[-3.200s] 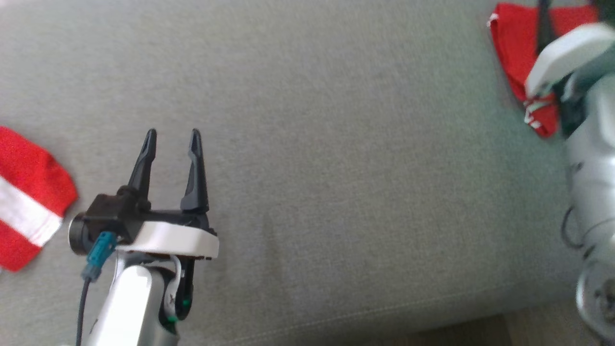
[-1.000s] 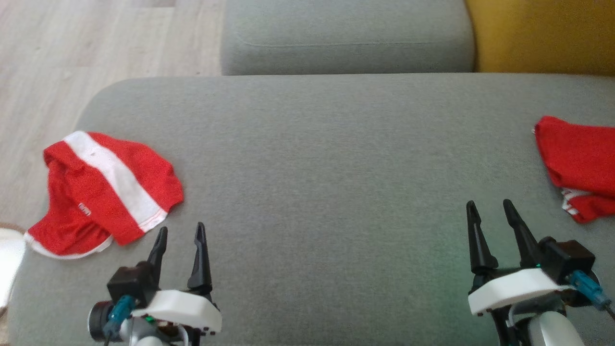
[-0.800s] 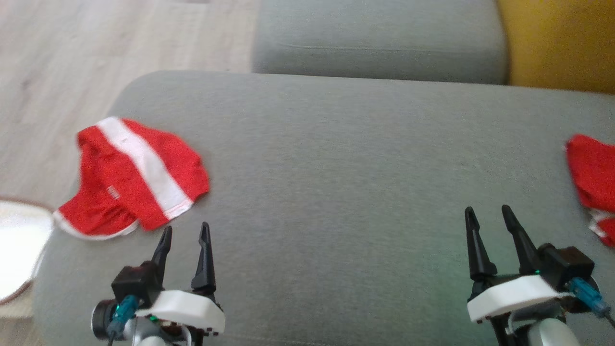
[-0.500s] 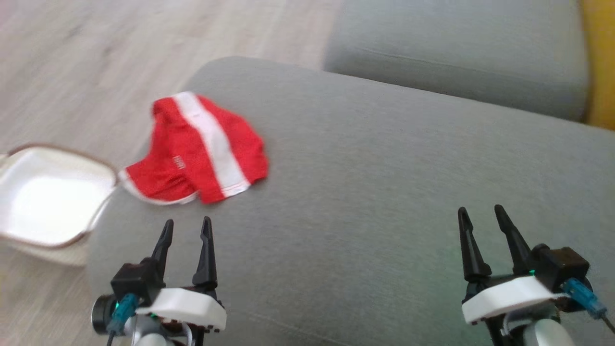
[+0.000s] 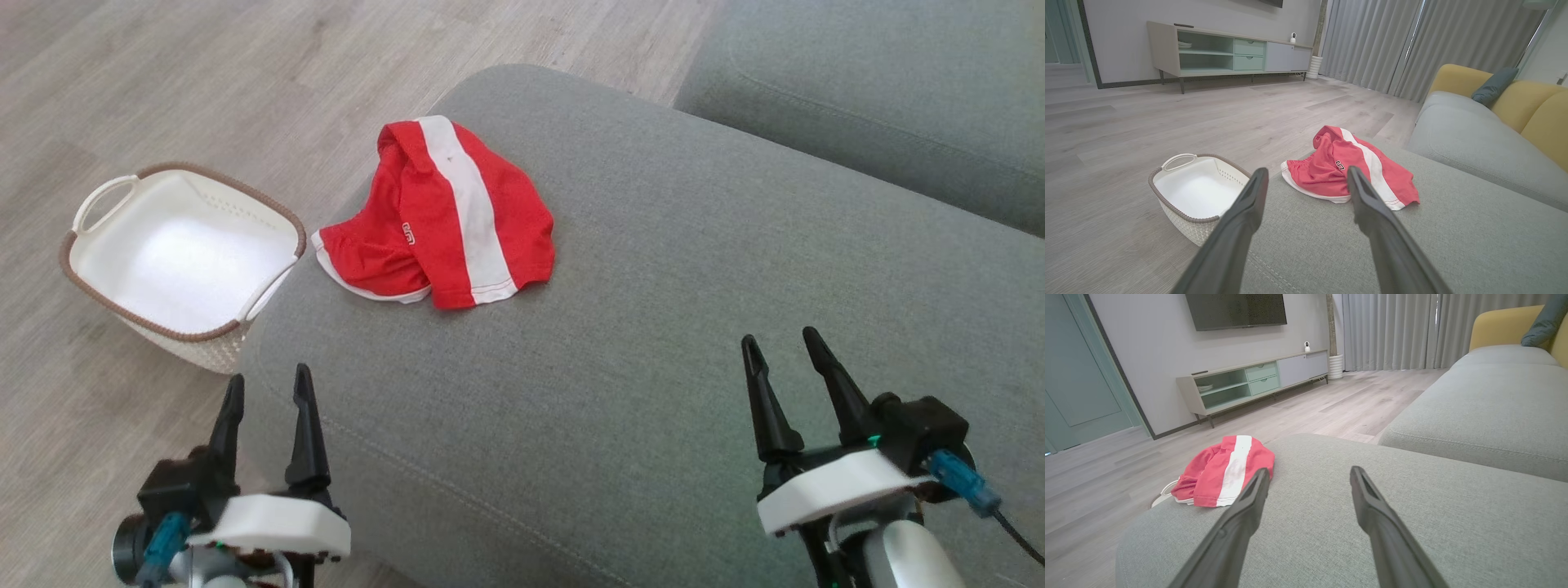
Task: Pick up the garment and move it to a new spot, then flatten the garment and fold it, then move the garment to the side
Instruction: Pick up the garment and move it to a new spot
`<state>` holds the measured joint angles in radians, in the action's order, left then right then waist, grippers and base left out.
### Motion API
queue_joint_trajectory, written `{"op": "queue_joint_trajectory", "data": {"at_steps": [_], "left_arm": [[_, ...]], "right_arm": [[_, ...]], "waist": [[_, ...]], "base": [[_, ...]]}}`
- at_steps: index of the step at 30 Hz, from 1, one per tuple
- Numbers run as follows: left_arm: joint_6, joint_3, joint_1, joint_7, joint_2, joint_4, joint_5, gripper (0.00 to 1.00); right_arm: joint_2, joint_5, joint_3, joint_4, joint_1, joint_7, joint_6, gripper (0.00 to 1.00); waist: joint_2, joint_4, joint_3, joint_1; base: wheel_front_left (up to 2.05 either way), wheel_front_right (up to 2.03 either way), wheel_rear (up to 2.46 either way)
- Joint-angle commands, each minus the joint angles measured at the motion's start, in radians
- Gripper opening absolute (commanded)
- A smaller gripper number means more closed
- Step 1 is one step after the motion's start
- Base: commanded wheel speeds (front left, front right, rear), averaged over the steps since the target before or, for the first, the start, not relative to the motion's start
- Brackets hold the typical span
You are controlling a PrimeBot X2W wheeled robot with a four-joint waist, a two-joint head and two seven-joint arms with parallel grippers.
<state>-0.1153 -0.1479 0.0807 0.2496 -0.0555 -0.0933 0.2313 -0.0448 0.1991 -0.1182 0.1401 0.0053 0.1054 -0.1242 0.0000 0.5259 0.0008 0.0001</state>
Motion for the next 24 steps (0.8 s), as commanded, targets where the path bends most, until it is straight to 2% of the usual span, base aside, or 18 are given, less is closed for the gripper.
{"op": "queue_joint_trajectory", "data": {"at_steps": [1, 10, 18, 24], "left_arm": [[-0.004, 0.039, -0.025, 0.012, 0.002, 0.045, 0.004, 1.0], [0.006, 0.071, -0.047, 0.012, -0.01, 0.041, 0.008, 1.0], [0.031, 0.129, -0.252, -0.022, -0.13, 0.016, -0.007, 1.0], [0.101, 0.132, -0.495, -0.104, -0.224, -0.086, 0.003, 1.0]], "right_arm": [[-0.005, -0.007, -0.025, -0.027, -0.05, 0.001, -0.007, 1.0], [-0.005, -0.014, 0.007, -0.023, -0.045, 0.003, -0.007, 1.0], [-0.005, -0.081, 0.04, -0.099, -0.071, -0.047, -0.007, 1.0], [-0.005, -0.138, 0.04, -0.175, -0.121, -0.098, -0.007, 1.0]], "waist": [[0.0, 0.004, 0.006, -0.0001], [0.0, 0.005, 0.029, -0.0001], [0.0, -0.081, 0.142, -0.0001], [0.0, -0.175, 0.268, -0.0001]], "base": [[0.0, 0.0, 0.0], [0.0, 0.0, 0.0], [0.0, 0.0, 0.0], [0.0, 0.0, 0.0]]}}
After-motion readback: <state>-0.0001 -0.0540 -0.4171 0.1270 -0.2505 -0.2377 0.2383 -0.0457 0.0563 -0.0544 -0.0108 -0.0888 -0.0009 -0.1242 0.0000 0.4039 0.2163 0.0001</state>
